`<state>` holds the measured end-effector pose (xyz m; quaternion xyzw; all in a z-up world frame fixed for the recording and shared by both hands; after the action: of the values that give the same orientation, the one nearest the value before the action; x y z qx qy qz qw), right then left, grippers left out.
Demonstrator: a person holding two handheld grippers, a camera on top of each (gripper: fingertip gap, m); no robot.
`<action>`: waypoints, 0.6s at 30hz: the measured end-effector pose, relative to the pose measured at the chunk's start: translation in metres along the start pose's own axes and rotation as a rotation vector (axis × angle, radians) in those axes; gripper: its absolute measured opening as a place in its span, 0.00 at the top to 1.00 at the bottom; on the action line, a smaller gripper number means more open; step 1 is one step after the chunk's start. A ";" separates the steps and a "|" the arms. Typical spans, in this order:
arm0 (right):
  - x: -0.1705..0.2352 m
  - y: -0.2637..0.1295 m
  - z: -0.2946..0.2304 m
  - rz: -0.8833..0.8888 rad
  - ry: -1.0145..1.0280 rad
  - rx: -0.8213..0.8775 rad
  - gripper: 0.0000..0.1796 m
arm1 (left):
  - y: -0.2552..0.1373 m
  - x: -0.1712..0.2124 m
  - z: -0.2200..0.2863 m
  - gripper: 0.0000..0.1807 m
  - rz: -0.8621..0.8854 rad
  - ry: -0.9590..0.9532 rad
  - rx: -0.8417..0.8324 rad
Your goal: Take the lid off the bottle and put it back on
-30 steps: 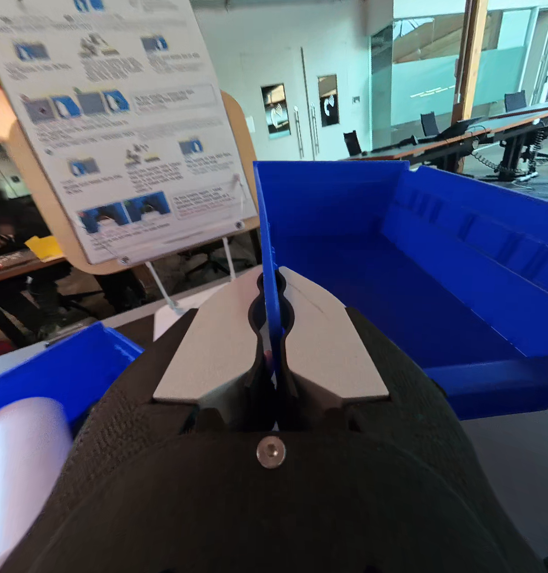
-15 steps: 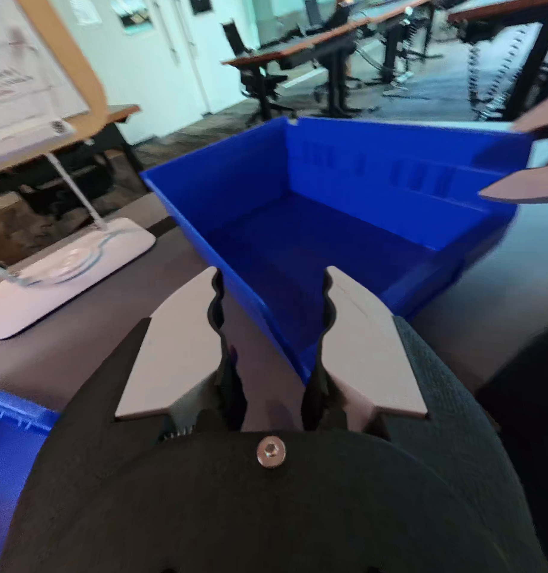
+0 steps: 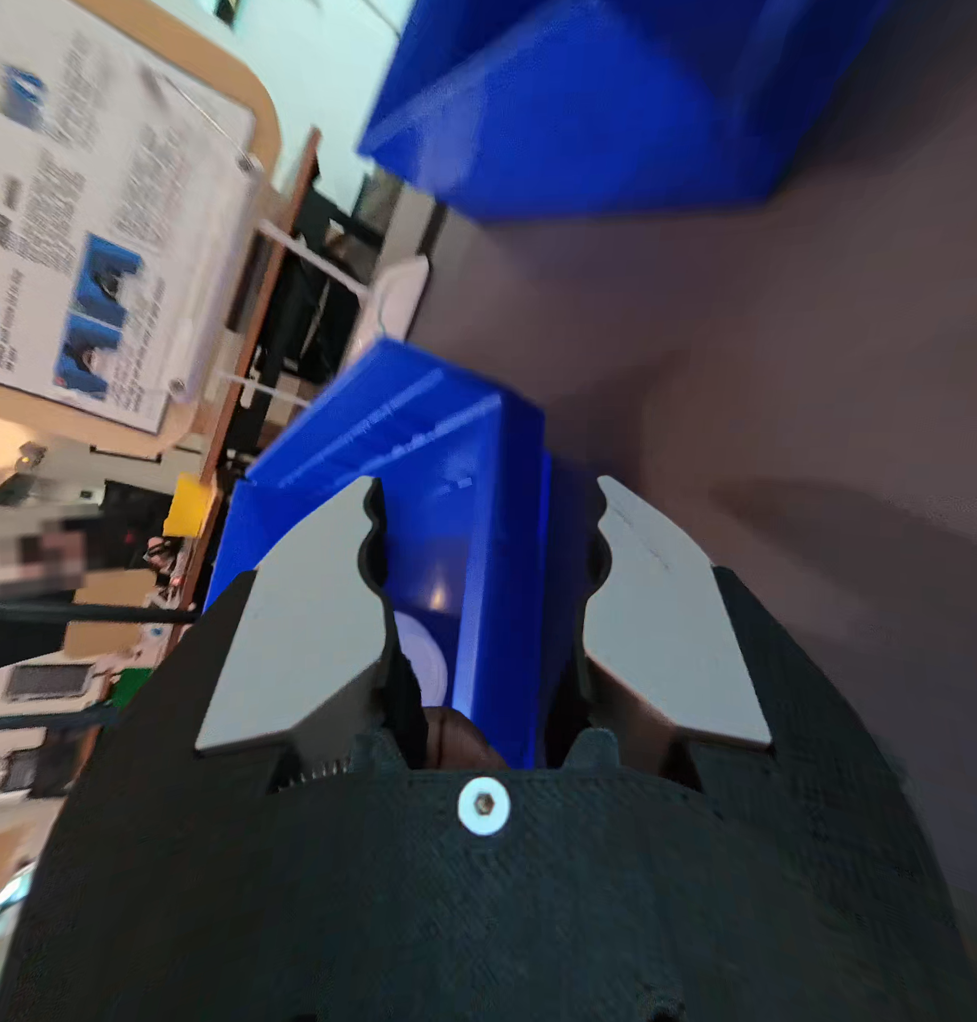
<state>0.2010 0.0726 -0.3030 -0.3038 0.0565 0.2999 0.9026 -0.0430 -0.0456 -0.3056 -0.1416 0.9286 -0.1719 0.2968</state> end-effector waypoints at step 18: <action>0.031 0.035 -0.018 -0.322 -0.239 0.046 0.82 | -0.001 0.087 -0.007 0.81 -0.309 0.254 -0.039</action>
<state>0.2075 0.0999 -0.3444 -0.2504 -0.0937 0.1842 0.9458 -0.1152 -0.0762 -0.3438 -0.2652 0.9290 -0.2139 0.1446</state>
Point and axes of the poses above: each gripper's, where its closed fingertips meet, y out along the fingers, x out of its underside, z = x × y across the jaws, the point moved 5 cm from there along -y, back along the fingers, and after that the axes turned 4 degrees about -z, right-handed, at the moved point
